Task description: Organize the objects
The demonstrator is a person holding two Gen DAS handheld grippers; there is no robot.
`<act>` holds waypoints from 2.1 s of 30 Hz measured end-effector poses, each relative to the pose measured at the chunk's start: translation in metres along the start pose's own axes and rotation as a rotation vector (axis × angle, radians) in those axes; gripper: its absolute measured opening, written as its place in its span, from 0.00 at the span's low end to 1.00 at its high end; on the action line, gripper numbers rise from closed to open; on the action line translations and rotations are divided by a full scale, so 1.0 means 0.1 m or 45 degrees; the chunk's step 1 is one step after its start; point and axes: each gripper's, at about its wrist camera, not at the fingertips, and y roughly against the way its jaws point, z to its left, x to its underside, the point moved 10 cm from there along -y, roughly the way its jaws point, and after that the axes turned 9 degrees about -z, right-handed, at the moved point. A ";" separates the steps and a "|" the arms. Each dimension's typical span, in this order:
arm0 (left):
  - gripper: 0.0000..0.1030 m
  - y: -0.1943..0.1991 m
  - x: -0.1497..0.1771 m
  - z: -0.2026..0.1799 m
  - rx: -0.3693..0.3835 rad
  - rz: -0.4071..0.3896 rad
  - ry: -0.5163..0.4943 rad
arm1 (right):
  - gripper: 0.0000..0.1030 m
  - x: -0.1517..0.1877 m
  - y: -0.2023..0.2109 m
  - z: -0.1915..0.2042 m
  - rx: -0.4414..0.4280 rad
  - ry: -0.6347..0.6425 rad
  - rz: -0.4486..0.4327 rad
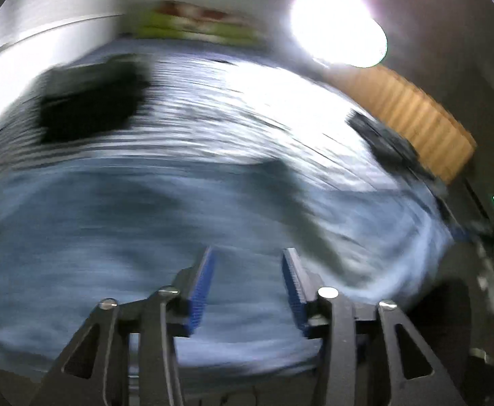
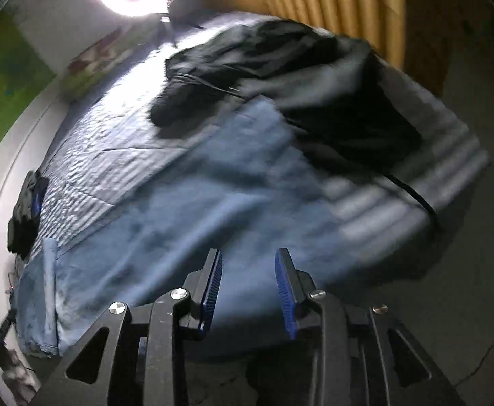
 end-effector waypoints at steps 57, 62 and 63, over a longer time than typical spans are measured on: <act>0.59 0.50 -0.08 1.51 -0.146 -0.104 0.309 | 0.02 -0.81 1.00 3.85 -0.616 0.228 -0.175; 0.59 0.94 0.17 2.39 -0.230 -0.202 0.487 | 0.02 -0.14 1.11 5.72 -0.834 0.491 -0.115; 0.59 1.02 0.20 2.53 -0.259 -0.217 0.503 | 0.02 0.17 1.10 6.11 -0.882 0.570 -0.083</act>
